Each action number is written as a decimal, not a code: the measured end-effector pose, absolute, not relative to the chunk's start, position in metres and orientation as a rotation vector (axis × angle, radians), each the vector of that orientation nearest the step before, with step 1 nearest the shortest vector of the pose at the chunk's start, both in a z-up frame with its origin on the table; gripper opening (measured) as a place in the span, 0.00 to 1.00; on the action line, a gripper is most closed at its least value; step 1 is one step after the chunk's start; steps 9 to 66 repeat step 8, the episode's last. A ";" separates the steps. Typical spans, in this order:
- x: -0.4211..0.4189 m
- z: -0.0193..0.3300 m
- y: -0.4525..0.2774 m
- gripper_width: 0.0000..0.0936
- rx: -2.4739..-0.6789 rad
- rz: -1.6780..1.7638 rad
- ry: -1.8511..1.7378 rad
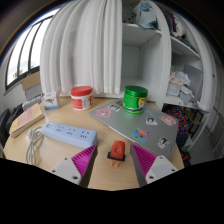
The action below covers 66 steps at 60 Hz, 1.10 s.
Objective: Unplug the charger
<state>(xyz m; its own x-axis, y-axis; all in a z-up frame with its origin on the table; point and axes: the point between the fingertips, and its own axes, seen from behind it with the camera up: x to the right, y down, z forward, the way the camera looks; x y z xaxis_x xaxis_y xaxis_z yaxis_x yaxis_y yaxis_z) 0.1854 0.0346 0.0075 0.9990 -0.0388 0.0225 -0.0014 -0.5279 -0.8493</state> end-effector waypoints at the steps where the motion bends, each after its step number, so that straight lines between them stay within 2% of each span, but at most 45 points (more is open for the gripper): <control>1: 0.185 0.010 0.034 0.78 -2.117 -0.044 0.017; 3: 0.185 0.014 0.032 0.86 -2.099 -0.041 -0.003; 5: 0.187 0.018 0.028 0.89 -2.084 -0.040 -0.021; 8: 0.190 0.027 0.023 0.87 -2.054 -0.038 -0.046; 66: 0.190 0.027 0.023 0.87 -2.054 -0.038 -0.046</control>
